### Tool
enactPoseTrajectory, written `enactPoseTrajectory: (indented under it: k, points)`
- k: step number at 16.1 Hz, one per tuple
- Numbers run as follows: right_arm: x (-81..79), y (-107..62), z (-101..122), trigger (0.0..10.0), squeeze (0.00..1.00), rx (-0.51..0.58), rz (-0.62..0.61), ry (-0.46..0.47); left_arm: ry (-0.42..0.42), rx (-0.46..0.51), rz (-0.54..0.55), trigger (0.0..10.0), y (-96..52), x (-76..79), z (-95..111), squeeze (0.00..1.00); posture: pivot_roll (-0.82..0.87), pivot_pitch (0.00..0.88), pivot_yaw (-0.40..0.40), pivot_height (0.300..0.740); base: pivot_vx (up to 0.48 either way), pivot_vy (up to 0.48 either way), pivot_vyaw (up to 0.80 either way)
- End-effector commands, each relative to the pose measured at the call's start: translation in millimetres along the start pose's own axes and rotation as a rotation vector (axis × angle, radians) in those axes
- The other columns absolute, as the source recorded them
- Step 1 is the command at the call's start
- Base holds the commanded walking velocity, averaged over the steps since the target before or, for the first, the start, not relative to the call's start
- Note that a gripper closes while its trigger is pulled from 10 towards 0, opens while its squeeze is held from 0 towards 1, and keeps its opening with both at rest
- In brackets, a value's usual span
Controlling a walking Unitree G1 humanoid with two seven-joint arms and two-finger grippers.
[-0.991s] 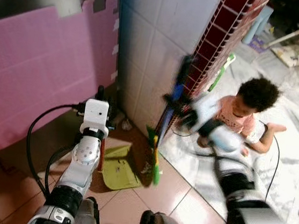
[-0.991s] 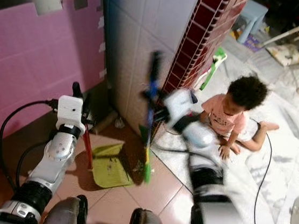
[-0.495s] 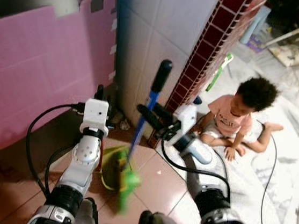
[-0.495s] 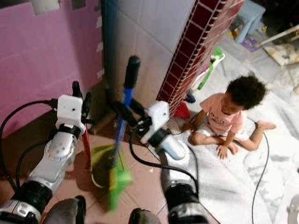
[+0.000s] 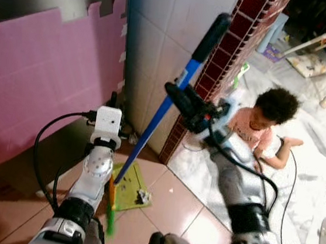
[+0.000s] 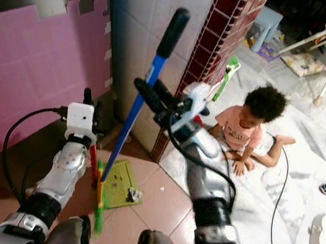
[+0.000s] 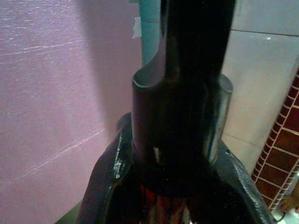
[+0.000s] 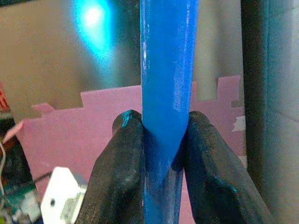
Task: Sweep floor
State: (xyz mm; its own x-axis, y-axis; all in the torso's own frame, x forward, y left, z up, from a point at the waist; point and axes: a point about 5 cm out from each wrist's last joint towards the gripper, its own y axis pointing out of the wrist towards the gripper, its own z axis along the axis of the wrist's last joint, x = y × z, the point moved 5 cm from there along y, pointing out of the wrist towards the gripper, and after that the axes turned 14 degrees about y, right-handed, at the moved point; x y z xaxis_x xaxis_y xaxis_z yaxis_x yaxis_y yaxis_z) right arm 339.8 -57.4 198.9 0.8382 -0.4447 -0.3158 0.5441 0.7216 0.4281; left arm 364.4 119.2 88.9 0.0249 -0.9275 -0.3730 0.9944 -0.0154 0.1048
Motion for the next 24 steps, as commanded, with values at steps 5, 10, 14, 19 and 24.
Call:
enactPoseTrajectory:
  k: [5, 10, 14, 19, 24]
  points:
    - [5.8, -1.0, 45.9, 10.0, 0.00, 0.070, -0.040, -0.214, -0.017, -0.040, -0.044, 10.0, -3.1, 10.0, -8.8, 0.00, -0.14, 0.019, -0.074, 0.740, 0.000, 0.000, 0.00]
    - [47.3, -38.0, 14.7, 10.0, 0.00, -0.018, -0.358, -0.332, -0.014, -0.030, -0.057, 10.0, -11.8, 4.4, -9.0, 0.00, -0.09, 0.005, -0.041, 0.740, 0.000, 0.000, 0.00]
    - [46.5, -37.0, -2.0, 10.0, 0.00, -0.013, -0.387, -0.325, 0.003, -0.019, -0.067, 10.0, -12.2, -3.7, -7.3, 0.00, -0.07, 0.000, -0.021, 0.740, 0.000, 0.000, 0.00]
    - [56.6, -39.7, 4.8, 10.0, 0.00, -0.004, -0.407, -0.369, -0.036, -0.005, -0.046, 10.0, -10.8, -9.1, -0.2, 0.00, -0.07, 0.000, -0.025, 0.740, 0.000, 0.000, 0.00]
    - [67.8, -45.5, 10.6, 10.0, 0.00, -0.021, -0.433, -0.423, -0.039, -0.013, -0.035, 10.0, -12.3, -11.6, -1.2, 0.00, -0.08, 0.000, -0.034, 0.740, 0.000, 0.000, 0.00]
